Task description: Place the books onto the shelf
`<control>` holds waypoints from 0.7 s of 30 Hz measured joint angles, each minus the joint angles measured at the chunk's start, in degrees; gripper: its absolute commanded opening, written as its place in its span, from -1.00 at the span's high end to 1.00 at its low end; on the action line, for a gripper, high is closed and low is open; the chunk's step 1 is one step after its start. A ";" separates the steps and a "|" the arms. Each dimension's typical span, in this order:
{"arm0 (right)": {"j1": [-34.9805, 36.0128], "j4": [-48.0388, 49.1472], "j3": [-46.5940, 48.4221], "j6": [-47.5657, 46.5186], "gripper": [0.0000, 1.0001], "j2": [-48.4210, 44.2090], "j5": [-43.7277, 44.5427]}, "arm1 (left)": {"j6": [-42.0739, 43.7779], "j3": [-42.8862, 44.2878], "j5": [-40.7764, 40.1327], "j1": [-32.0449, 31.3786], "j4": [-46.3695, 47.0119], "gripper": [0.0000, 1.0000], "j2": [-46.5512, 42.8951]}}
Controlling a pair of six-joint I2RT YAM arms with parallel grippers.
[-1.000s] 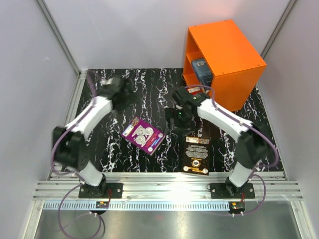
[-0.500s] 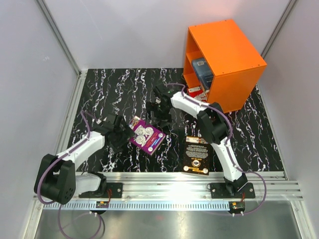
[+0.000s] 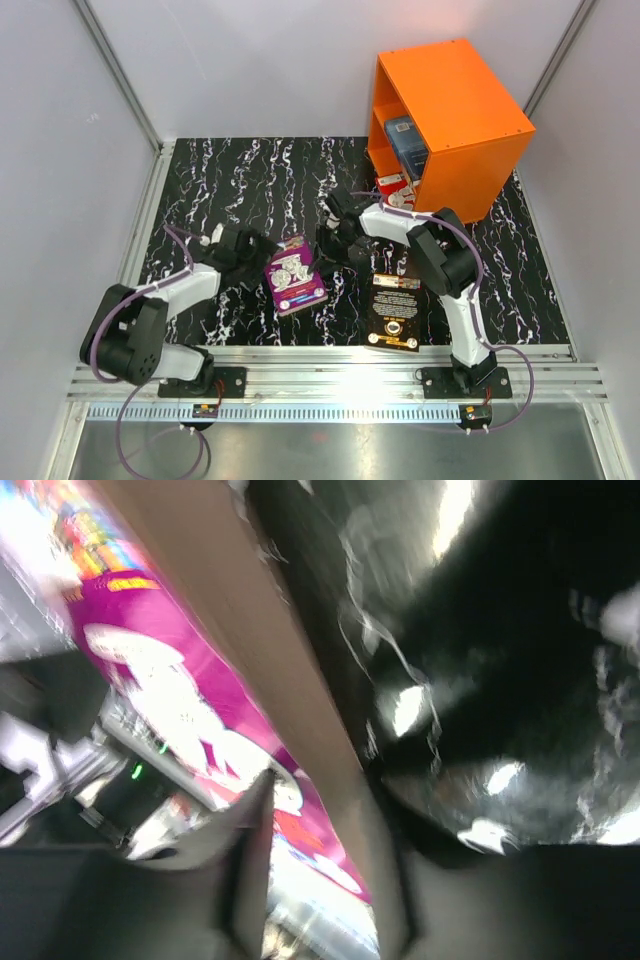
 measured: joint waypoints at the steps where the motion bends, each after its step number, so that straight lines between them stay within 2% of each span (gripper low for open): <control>1: -0.39 0.22 -1.64 0.72 0.61 -0.52 -1.62 | -0.15 0.50 -0.46 -0.02 3.02 -0.97 1.88; 3: -0.85 0.07 -3.10 1.70 0.75 -1.01 -4.33 | -0.66 1.09 -1.29 -0.22 7.89 -0.98 4.39; 4: -0.87 -0.17 -3.28 2.14 0.92 -0.90 -5.31 | -0.81 1.07 -2.03 -0.46 10.36 -0.97 5.20; 6: -0.87 -0.90 -3.28 2.58 0.99 -0.44 -7.06 | -1.09 0.52 -3.74 -1.46 14.21 -0.97 5.92; 12: -0.87 -4.76 -0.96 3.37 1.00 1.92 -10.80 | 1.14 0.26 -4.70 -3.13 16.28 -0.95 5.81; 21: -0.37 -4.28 -3.48 3.61 1.00 0.07 -10.95 | 5.81 0.33 -5.33 -5.84 6.71 -0.97 -3.96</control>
